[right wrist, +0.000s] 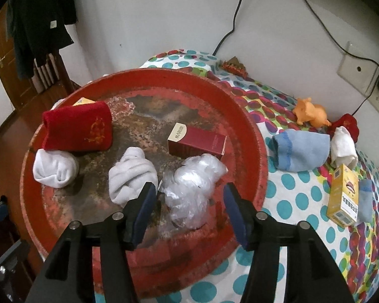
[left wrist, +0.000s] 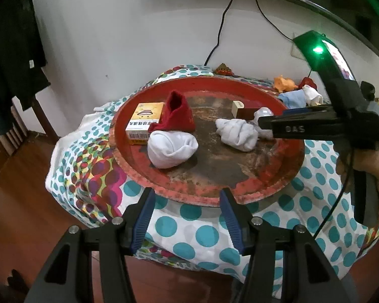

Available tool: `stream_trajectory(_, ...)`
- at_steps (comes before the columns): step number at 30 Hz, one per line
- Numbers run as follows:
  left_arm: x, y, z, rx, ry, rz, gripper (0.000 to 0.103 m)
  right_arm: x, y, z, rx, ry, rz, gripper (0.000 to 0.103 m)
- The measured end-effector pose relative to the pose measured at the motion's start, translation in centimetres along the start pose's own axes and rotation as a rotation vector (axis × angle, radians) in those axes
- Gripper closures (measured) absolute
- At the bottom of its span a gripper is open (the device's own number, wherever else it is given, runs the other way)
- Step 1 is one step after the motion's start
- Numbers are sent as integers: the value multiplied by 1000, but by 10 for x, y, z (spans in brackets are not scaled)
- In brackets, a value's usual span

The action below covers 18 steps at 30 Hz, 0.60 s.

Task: Organize objects
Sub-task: 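Lower the plastic bag onto the tray and open the right gripper, then move the right gripper to the blue sock and grasp it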

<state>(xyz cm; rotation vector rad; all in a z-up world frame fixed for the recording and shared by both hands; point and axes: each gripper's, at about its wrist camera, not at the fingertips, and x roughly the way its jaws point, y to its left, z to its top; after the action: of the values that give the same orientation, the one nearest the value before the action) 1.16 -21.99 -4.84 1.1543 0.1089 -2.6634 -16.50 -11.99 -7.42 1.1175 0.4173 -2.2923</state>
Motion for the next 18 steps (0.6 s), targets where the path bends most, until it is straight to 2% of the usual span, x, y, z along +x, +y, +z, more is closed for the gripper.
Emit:
stream_trajectory(6, -1, -6, -2, 18, -2, 5, 49, -22, -9, -5, 14, -39, 8, 48)
stream_trajectory(11, 1, -15, -4, 42, 7, 2, 49, -44, -30, -19, 46, -72, 15, 48)
stream_trajectory(18, 0, -30, -8, 85, 5, -6, 49, -66, -97, -65, 108, -47, -74, 46)
